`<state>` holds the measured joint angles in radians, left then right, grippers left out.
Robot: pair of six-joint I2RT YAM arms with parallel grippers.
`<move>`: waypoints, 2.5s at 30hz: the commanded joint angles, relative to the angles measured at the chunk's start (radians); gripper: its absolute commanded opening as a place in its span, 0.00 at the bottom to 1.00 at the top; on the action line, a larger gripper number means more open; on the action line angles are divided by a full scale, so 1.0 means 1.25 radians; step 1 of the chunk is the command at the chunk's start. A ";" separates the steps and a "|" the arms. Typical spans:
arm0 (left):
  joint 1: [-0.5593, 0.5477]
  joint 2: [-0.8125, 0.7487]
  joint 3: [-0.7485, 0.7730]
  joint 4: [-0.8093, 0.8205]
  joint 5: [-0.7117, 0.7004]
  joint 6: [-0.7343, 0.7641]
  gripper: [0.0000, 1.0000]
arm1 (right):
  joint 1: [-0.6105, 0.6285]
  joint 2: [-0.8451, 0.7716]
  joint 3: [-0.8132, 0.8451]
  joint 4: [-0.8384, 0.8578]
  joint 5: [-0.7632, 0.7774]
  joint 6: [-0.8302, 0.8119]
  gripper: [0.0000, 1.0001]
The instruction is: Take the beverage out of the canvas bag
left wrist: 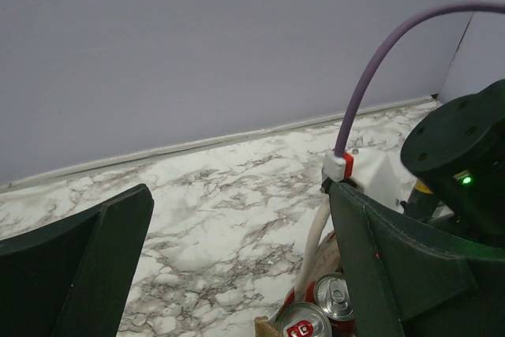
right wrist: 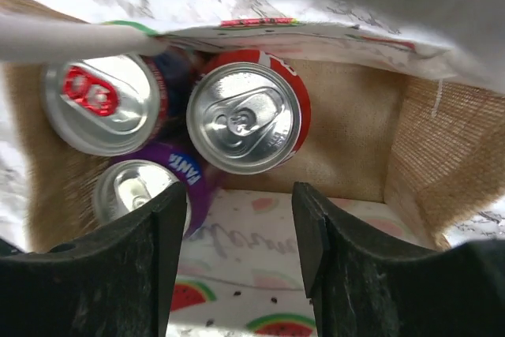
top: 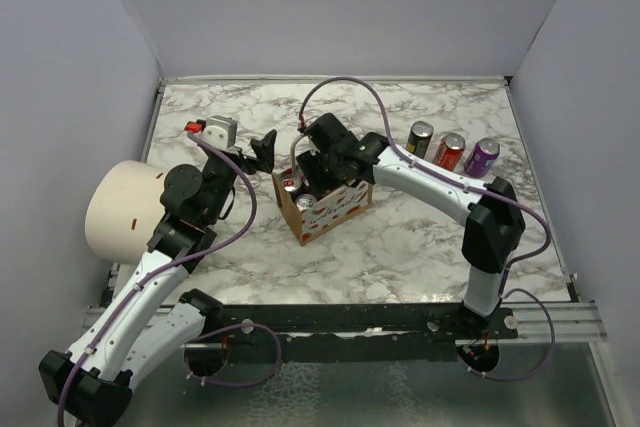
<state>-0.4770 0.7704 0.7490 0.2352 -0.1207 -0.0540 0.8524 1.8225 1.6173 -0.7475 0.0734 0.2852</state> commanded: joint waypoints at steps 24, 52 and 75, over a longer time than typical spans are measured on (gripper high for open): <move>0.006 0.002 -0.006 0.022 -0.002 0.000 0.97 | 0.027 0.122 0.015 0.077 0.082 -0.012 0.78; 0.006 0.006 -0.006 0.021 -0.001 -0.004 0.97 | 0.028 0.054 0.015 0.120 0.082 0.029 0.25; 0.006 0.007 -0.005 0.019 0.001 -0.010 0.97 | 0.027 -0.258 -0.247 0.257 0.146 0.126 0.06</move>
<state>-0.4728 0.7795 0.7486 0.2356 -0.1211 -0.0570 0.8780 1.5185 1.2690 -0.5522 0.2607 0.4160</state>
